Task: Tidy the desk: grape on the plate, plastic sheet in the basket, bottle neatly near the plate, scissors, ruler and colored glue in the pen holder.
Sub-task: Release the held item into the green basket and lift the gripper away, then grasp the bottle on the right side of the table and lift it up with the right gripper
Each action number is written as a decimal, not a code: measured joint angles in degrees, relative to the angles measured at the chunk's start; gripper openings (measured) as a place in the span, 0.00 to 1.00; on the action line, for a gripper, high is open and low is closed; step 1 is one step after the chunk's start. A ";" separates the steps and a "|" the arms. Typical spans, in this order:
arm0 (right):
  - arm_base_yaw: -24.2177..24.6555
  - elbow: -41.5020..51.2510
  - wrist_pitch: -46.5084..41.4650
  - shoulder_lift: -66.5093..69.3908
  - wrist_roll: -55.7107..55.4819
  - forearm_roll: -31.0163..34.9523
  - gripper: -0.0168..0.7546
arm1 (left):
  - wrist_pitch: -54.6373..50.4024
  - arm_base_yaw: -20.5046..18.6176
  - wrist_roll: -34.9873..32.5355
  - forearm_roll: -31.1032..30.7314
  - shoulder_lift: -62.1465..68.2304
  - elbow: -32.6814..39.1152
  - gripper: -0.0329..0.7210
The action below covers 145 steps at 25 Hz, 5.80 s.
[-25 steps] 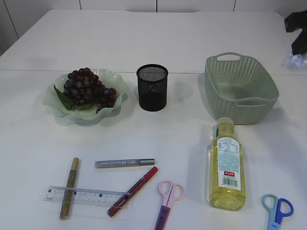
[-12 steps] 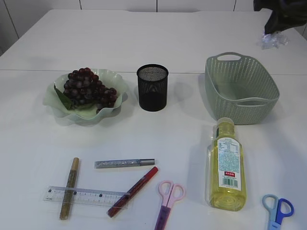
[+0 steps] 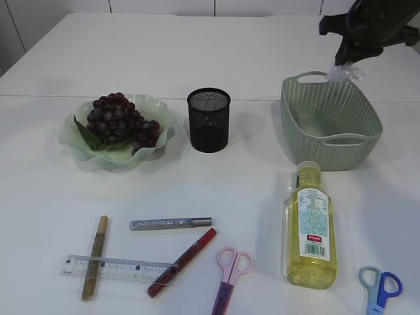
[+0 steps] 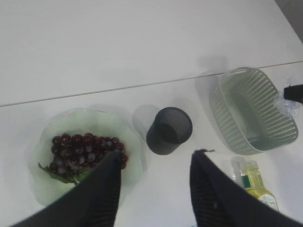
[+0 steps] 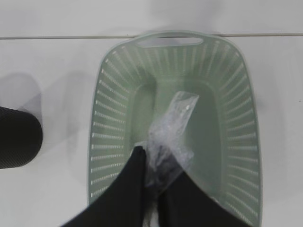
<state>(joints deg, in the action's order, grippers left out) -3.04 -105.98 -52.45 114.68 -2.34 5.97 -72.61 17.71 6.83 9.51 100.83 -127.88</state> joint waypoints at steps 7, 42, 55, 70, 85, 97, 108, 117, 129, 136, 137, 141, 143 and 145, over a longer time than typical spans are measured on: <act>0.00 -0.61 0.00 3.16 -0.14 0.50 0.24 | 0.00 0.00 0.00 0.09 0.00 0.00 0.51; 0.00 -9.31 -18.54 3.78 -1.14 4.48 0.78 | 0.00 0.00 0.00 0.13 0.00 0.00 0.50; -0.07 9.92 -18.69 -16.65 -6.48 2.22 0.78 | 0.00 0.00 0.00 0.33 0.00 0.00 0.50; -8.76 37.45 -18.81 -40.63 -18.43 2.35 0.78 | 0.00 0.00 0.00 2.77 0.00 0.00 0.50; -20.94 38.03 -16.63 -30.14 -33.22 -3.46 0.78 | 0.00 0.00 0.00 2.87 0.00 0.00 0.50; -20.94 38.06 -13.58 -24.20 -34.86 0.17 0.78 | 0.00 0.00 -1.07 1.59 0.00 0.00 0.50; -20.94 38.06 -14.44 -16.84 -33.99 -0.38 0.80 | 0.00 0.00 -1.27 -1.09 0.00 0.00 0.50; -20.94 38.06 -12.75 -12.84 -28.92 -0.88 0.80 | 0.00 0.00 -1.27 -1.80 0.00 0.00 0.50; -20.94 37.96 -9.64 -9.23 -26.41 0.50 0.80 | 0.00 0.00 -1.27 -1.80 0.00 0.00 0.50; -20.94 37.96 -9.01 -8.85 -26.18 0.63 0.80 | 0.00 0.00 -1.27 -1.80 0.00 0.00 0.50; -20.94 37.96 -8.88 -8.85 -26.18 0.63 0.80 | 0.00 0.00 -1.27 -1.80 0.00 0.00 0.50; -20.94 37.96 -8.88 -8.85 -26.09 0.63 0.79 | 0.00 0.00 -1.27 -1.80 0.00 0.00 0.50; -20.94 37.96 -9.10 -8.75 -26.09 0.63 0.79 | 0.00 0.00 -1.27 -1.80 0.00 0.00 0.50; -20.94 37.96 -9.75 -8.63 -26.09 0.63 0.79 | 0.00 0.00 -1.27 -1.80 0.00 0.00 0.50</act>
<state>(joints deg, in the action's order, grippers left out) -23.99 -68.02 -62.20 106.05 -28.44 6.60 -72.61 17.71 5.56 7.71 100.83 -127.88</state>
